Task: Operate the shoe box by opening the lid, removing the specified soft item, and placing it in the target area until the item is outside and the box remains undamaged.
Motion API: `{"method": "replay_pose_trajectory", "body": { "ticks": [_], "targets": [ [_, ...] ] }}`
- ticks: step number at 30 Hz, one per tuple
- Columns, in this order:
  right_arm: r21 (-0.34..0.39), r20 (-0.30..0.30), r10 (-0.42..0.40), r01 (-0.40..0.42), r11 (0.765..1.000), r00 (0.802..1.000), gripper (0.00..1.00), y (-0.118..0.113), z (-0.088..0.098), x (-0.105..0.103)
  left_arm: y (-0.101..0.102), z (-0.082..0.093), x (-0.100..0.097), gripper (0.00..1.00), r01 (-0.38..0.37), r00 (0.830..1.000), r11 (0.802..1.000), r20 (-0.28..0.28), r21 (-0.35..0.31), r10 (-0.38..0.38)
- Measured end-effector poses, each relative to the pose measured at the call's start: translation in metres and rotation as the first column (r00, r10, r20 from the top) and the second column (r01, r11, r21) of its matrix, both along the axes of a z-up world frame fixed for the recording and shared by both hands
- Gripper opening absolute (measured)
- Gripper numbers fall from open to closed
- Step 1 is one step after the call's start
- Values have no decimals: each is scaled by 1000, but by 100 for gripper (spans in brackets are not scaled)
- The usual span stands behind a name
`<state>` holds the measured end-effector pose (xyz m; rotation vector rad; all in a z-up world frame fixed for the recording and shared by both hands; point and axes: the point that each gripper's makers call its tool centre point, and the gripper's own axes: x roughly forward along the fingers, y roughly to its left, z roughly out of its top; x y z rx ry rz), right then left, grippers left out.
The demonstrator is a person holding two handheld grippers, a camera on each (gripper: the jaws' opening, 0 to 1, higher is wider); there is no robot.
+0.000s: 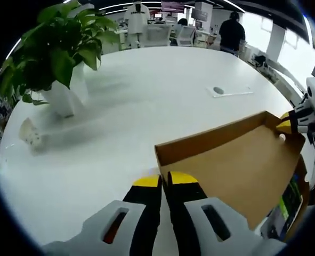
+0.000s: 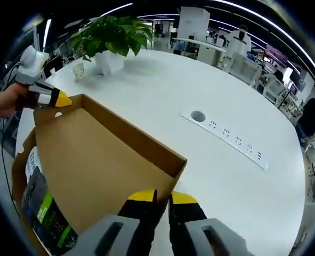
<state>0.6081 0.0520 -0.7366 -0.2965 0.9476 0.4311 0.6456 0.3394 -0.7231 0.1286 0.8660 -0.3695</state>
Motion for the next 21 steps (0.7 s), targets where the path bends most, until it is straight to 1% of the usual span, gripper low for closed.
{"method": "replay_pose_trajectory", "body": {
  "ticks": [9,14,21],
  "targets": [
    [-2,-18,2,-2,1000,1000,3,0,-2,-2,-1,-6,0,4,6,1000,1000,-16,9,-6],
    [8,-27,-7,7,1000,1000,3,-1,-4,0,0,-6,0,4,-7,1000,1000,-22,-16,6],
    [21,-32,-26,27,999,999,4,0,-3,-2,-1,-6,1,5,1,1000,1000,-17,-8,-1]
  ]
}}
